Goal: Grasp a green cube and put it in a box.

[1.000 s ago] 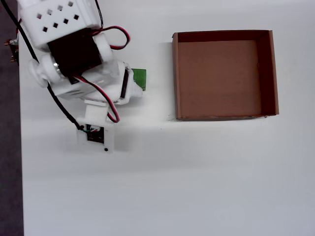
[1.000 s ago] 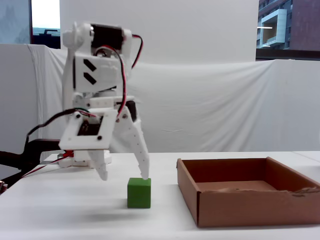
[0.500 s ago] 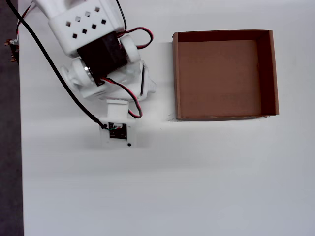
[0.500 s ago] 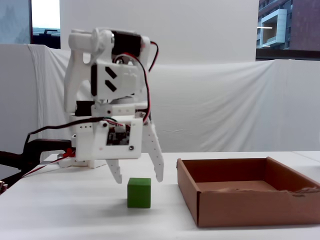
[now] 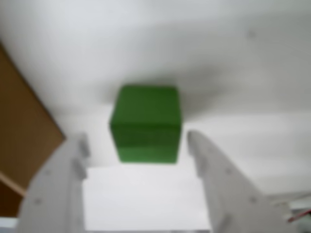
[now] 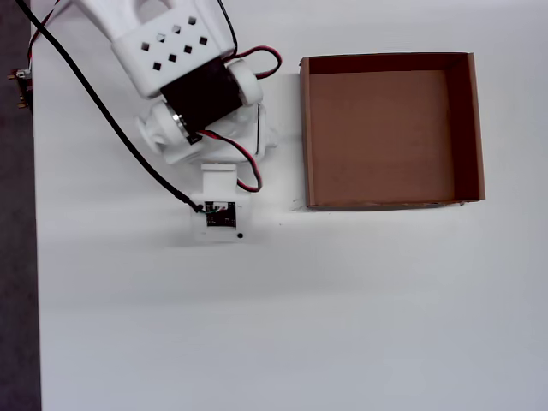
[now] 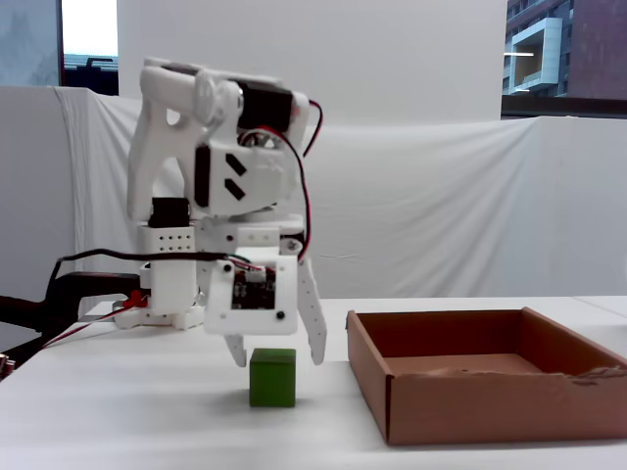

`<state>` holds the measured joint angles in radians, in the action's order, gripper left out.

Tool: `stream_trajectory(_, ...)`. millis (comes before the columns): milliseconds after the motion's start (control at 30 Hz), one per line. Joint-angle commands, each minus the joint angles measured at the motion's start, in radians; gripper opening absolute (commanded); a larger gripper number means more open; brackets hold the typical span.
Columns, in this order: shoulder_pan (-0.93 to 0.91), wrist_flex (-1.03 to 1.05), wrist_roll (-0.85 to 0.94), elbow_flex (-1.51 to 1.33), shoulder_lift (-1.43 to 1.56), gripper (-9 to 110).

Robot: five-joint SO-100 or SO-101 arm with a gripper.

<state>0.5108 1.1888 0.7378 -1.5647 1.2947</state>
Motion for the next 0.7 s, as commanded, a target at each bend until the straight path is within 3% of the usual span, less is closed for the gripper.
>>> stream_trajectory(0, 0.009, -0.012, 0.012, -0.002, 0.009, 29)
stream_trajectory(667, 0.011, -0.026, 0.012, -0.048, 0.029, 23)
